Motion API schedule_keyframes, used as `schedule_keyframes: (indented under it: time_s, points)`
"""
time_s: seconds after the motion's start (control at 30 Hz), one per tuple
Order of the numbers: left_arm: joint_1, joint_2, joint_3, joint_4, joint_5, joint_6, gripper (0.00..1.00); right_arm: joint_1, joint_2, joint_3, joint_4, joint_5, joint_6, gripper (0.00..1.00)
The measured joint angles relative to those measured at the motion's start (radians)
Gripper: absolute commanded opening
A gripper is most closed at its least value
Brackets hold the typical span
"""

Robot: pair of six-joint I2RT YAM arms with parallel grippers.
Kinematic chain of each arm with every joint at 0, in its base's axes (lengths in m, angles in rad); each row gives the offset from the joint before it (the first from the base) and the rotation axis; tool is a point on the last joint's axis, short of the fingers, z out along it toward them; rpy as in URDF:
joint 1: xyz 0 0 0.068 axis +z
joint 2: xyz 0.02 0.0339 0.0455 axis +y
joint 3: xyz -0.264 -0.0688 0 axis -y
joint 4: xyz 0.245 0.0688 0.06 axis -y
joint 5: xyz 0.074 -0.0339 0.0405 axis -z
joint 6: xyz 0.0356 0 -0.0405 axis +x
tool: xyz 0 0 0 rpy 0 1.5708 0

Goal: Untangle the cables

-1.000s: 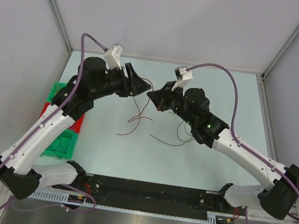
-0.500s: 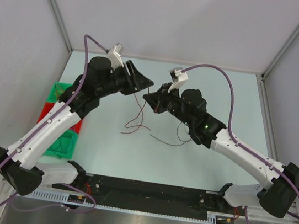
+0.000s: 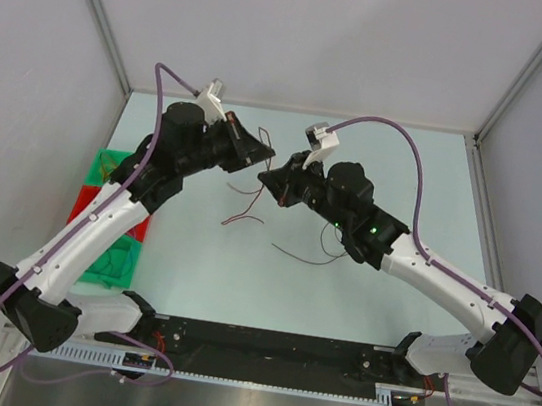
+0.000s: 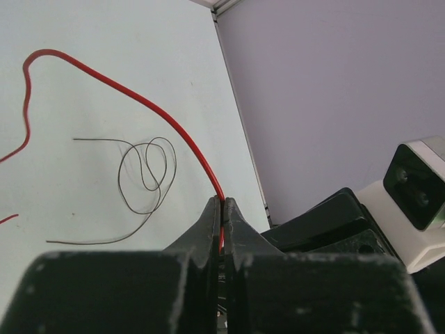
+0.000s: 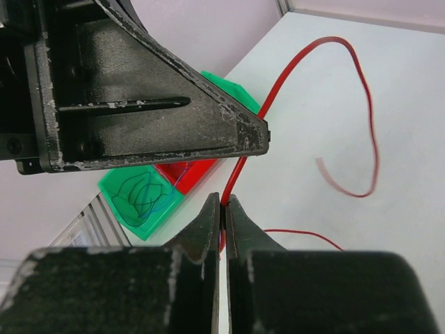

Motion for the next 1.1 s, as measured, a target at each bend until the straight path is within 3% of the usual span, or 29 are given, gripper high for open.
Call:
schedule_keyframes:
  time_s: [0.03,0.07,0.17,0.5,0.77,1.1]
  points:
    - [0.0,0.002,0.0,0.0,0.001,0.0,0.0,0.0,0.0,0.0,-0.001,0.0,-0.001,0.21]
    - [0.0,0.004,0.0,0.0,0.001,0.0,0.01,0.001,0.0,0.0,-0.002,0.0,-0.002,0.42]
    - [0.0,0.008,0.001,-0.005,-0.008,0.01,0.0,0.006,-0.001,0.0,-0.011,0.005,-0.009,0.59]
    - [0.043,0.02,0.159,-0.145,-0.127,0.113,0.0,0.001,-0.085,-0.007,-0.143,0.138,-0.024,0.65]
    - [0.204,0.009,0.19,-0.175,-0.146,0.157,0.0,-0.034,-0.21,-0.082,-0.188,0.185,-0.023,0.64]
    - [0.42,0.01,0.19,-0.18,-0.064,0.184,0.0,-0.041,-0.248,-0.285,-0.247,0.195,0.011,0.58]
